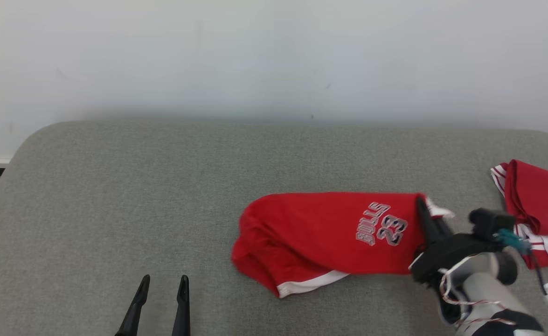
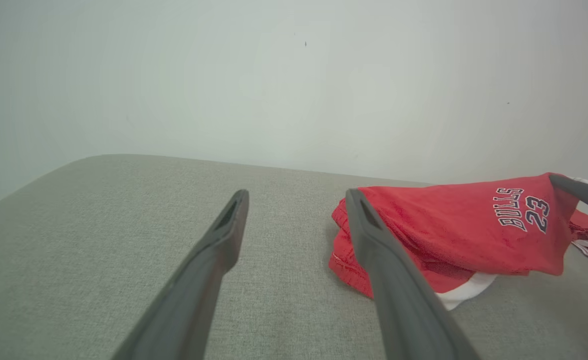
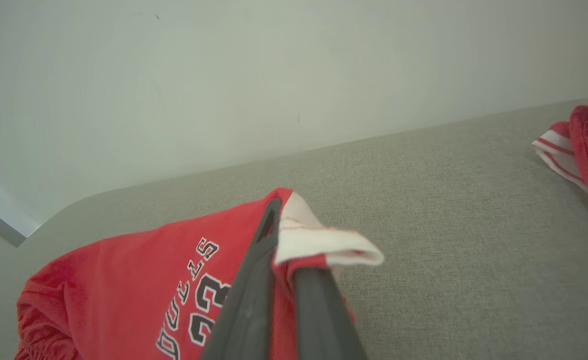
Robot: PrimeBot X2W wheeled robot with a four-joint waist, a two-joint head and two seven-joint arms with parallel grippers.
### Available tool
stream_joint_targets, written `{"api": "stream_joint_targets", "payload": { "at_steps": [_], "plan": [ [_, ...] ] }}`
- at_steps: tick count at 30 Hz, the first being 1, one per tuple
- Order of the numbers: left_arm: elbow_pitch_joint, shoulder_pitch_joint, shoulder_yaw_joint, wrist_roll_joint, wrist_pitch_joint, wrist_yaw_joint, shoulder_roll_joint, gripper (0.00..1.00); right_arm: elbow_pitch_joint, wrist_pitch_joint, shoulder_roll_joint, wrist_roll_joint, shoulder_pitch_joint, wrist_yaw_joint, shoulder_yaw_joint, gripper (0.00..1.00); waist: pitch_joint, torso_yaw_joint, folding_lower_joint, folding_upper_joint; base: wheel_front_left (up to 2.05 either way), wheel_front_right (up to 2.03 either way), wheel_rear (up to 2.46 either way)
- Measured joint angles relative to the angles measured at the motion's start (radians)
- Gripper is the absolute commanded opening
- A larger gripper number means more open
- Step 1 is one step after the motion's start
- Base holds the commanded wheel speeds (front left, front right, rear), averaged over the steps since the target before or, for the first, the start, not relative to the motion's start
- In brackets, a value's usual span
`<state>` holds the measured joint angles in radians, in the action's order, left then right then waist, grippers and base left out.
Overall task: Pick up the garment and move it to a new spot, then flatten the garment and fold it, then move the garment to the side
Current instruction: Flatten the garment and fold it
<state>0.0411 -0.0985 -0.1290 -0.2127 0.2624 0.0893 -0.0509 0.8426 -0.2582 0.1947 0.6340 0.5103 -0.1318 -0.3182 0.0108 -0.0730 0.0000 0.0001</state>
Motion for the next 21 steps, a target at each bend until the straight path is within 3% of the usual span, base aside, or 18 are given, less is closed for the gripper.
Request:
{"api": "stream_joint_targets", "payload": {
  "at_steps": [3, 4, 5, 9, 12, 15, 21],
  "plan": [
    [0.002, 0.005, -0.005, 0.0, 0.0, 0.007, 0.0, 1.0, -0.039, -0.003, 0.007, -0.074, -0.003, 0.0, 0.142, 0.02, -0.008, 0.013, 0.0, 0.0, 0.0, 0.0, 0.0],
    [0.004, 0.007, -0.009, 0.0, 0.0, 0.009, 0.0, 1.0, -0.05, -0.003, 0.007, -0.105, -0.012, 0.0, 0.189, 0.43, -0.01, 0.016, 0.0, 0.0, 0.0, 0.0, 0.0],
    [0.007, 0.01, -0.017, 0.0, 0.0, 0.013, 0.0, 1.0, -0.063, -0.003, 0.001, -0.139, -0.029, 0.0, 0.235, 1.0, -0.012, 0.019, 0.0, 0.0, 0.0, 0.0, 0.0],
    [0.055, 0.033, -0.122, -0.004, 0.0, 0.035, 0.001, 1.0, -0.141, -0.003, -0.064, -0.269, -0.106, 0.0, 0.341, 1.0, -0.017, 0.027, 0.0, 0.0001, 0.0, 0.0, 0.0],
    [0.103, 0.07, -0.209, 0.002, 0.0, 0.036, -0.002, 1.0, -0.175, -0.004, -0.065, -0.346, -0.141, 0.0, 0.384, 1.0, -0.02, 0.032, 0.0, 0.0, 0.0, 0.0, 0.0],
    [0.158, 0.119, -0.322, -0.01, 0.0, 0.041, -0.013, 1.0, -0.162, -0.003, -0.08, -0.373, -0.179, 0.0, 0.412, 1.0, -0.025, 0.043, 0.0, 0.0, 0.0, 0.0, 0.0],
    [0.266, 0.221, -0.455, -0.075, 0.0, 0.042, -0.041, 1.0, -0.192, 0.022, -0.085, -0.421, -0.204, 0.0, 0.436, 1.0, -0.042, 0.067, 0.0, 0.0, 0.0, 0.0, 0.0]
  ]
}}
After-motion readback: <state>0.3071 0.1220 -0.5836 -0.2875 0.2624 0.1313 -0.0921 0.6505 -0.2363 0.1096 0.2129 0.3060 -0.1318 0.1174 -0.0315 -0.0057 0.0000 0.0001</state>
